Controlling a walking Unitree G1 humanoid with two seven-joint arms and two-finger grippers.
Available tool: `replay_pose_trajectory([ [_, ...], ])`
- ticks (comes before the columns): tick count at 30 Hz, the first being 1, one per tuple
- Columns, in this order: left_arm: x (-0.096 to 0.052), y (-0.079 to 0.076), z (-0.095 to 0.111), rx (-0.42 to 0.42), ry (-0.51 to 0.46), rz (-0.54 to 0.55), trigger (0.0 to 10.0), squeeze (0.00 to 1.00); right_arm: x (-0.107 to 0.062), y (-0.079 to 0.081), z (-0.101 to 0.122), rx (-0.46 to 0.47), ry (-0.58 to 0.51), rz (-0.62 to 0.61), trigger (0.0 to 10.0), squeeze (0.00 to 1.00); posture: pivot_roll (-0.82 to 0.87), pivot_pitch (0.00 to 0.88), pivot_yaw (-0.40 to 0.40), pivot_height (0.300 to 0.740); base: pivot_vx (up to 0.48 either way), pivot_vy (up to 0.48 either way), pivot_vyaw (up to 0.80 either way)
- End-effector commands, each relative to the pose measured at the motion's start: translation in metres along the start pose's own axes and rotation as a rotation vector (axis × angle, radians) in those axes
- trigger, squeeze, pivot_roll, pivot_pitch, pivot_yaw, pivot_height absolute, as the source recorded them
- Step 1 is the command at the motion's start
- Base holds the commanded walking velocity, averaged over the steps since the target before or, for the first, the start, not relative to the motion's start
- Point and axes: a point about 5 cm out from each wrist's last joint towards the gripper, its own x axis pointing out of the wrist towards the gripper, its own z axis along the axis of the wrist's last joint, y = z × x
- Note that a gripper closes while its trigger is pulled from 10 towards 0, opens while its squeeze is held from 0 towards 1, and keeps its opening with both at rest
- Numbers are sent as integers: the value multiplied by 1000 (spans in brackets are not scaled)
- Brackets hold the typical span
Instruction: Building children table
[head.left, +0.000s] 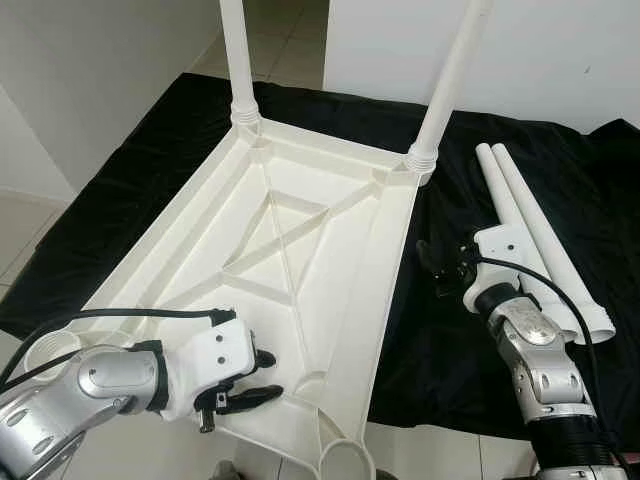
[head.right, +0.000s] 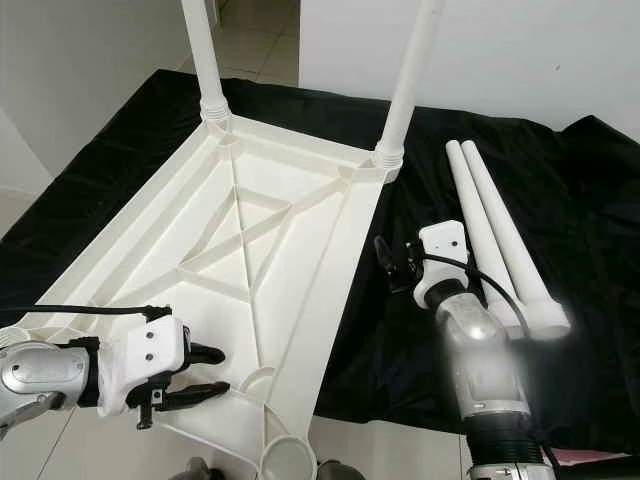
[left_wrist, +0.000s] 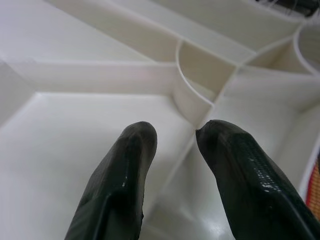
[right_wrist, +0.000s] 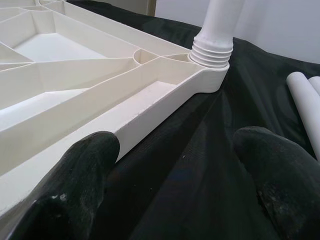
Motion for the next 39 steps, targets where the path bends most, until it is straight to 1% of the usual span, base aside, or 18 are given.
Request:
replay_pose_trajectory([
  [1,0,-17,-4,3,34,-279,10000,0,0,-4,-1,-10,2,-7,10000,0,17,125,-49,740,0,0,0],
  [5,4,-15,-12,39,92,-250,10000,0,0,-4,-1,-6,-1,-8,10000,0,16,125,-48,740,0,0,0],
  [7,13,-4,-23,93,155,-170,10000,0,1,-3,-1,-7,-4,-8,10000,0,14,125,-47,740,0,0,0],
  [9,13,-4,-23,93,155,-170,10000,0,1,-3,-1,-7,-4,-8,10000,0,14,125,-47,740,0,0,0],
  [10,20,12,-22,114,150,-62,10000,0,2,-3,-1,-7,-6,-10,10000,0,11,125,-43,740,0,0,0],
  [11,20,12,-22,114,150,-62,10000,0,2,-3,-1,-7,-6,-10,10000,0,11,125,-43,740,0,0,0],
  [13,23,19,-20,116,140,-15,10000,0,2,-3,-1,-7,-7,-11,10000,0,11,125,-43,740,0,0,0],
  [14,26,28,-18,123,135,48,10000,0,2,-3,-1,-7,-8,-13,10000,0,7,124,-39,740,0,0,0],
  [15,26,28,-18,123,135,48,10000,0,2,-3,-1,-7,-8,-13,10000,0,7,124,-39,740,0,0,0],
  [17,32,45,-14,147,116,159,10000,0,0,-2,-1,-4,-9,-20,10000,0,4,124,-36,740,0,0,0],
  [19,36,60,-5,74,64,251,10000,0,-1,-1,-2,5,-8,-28,10000,0,-2,123,-29,740,0,0,0],
  [20,36,60,-5,74,64,251,10000,0,-1,-1,-2,5,-8,-28,10000,0,-2,123,-29,740,0,0,0],
  [22,38,68,1,12,23,292,10000,0,-2,-1,-3,10,-6,-31,10000,0,-2,123,-29,740,0,0,0],
  [24,38,68,1,12,23,292,10000,0,-2,-1,-3,10,-6,-31,10000,0,-2,123,-29,740,0,0,0],
  [26,40,82,10,-11,-21,371,10000,0,-2,1,-4,15,-7,-34,10000,0,-4,121,-25,740,0,0,0],
  [27,40,82,10,-11,-21,371,10000,0,-2,1,-4,15,-7,-34,10000,0,-4,121,-25,740,0,0,0],
  [30,52,103,25,-37,-87,482,10000,0,-1,2,-5,26,-11,-56,10000,0,-13,116,-12,740,0,0,0],
  [39,74,109,38,-24,-113,514,10000,0,-3,2,-6,53,-23,-146,10000,0,-22,111,-7,740,0,0,0],
])
